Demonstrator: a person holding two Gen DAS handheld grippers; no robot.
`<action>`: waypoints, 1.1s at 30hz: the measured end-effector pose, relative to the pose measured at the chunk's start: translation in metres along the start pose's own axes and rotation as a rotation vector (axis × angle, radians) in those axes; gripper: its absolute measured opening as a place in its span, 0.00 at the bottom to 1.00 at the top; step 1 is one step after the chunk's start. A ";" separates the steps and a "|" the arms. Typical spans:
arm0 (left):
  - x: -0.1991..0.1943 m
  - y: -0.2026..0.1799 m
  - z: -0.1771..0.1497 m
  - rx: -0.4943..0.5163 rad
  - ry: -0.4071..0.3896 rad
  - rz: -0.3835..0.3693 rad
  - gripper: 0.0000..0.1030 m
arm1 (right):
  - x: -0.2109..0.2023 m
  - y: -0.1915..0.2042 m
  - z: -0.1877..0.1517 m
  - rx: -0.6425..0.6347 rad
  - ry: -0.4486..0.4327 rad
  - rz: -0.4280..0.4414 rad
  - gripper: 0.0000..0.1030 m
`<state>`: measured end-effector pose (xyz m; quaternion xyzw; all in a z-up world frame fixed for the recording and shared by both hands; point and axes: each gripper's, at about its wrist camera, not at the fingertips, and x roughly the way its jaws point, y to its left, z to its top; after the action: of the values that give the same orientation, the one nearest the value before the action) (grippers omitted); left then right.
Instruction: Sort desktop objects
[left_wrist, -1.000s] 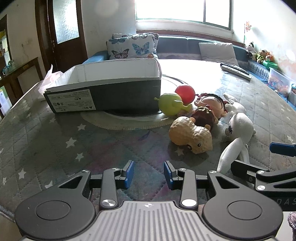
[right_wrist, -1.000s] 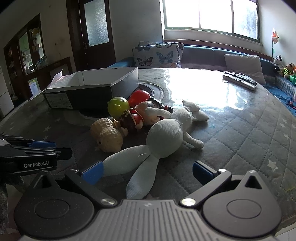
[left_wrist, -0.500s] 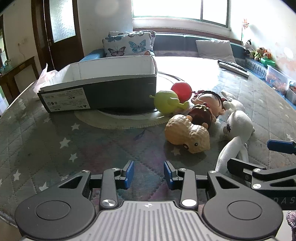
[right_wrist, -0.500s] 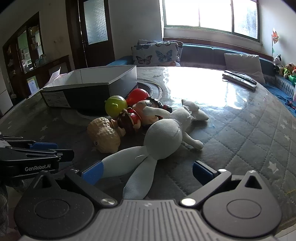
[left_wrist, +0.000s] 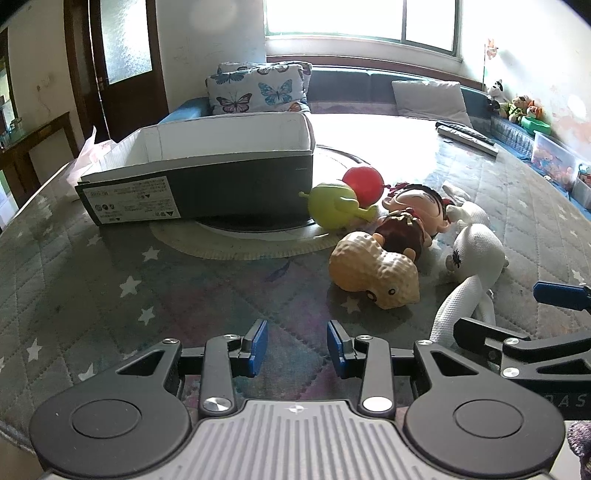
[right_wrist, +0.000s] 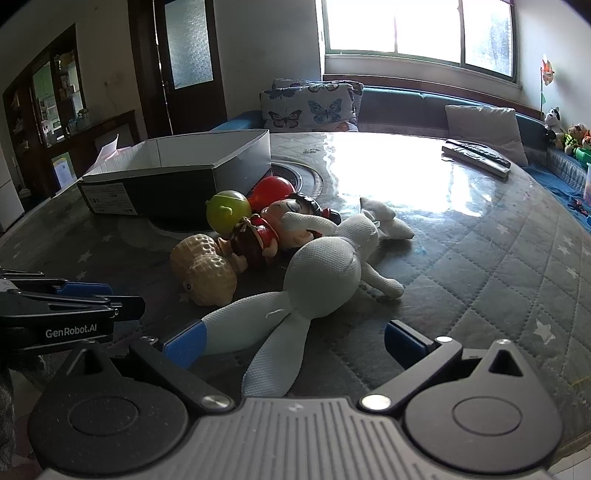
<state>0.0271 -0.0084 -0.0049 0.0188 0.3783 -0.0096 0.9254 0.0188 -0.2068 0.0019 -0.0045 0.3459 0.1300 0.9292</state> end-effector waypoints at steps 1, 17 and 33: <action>0.000 -0.001 0.000 0.002 0.000 -0.002 0.37 | 0.000 -0.001 0.000 0.000 0.000 0.001 1.00; -0.013 -0.020 0.019 0.058 -0.049 -0.079 0.37 | -0.001 -0.030 0.010 0.050 -0.023 -0.015 0.95; 0.005 -0.069 0.036 0.182 -0.014 -0.334 0.37 | 0.026 -0.070 0.043 0.186 -0.006 0.061 0.81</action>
<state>0.0536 -0.0790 0.0160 0.0393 0.3672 -0.1972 0.9081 0.0827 -0.2644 0.0124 0.0926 0.3538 0.1257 0.9222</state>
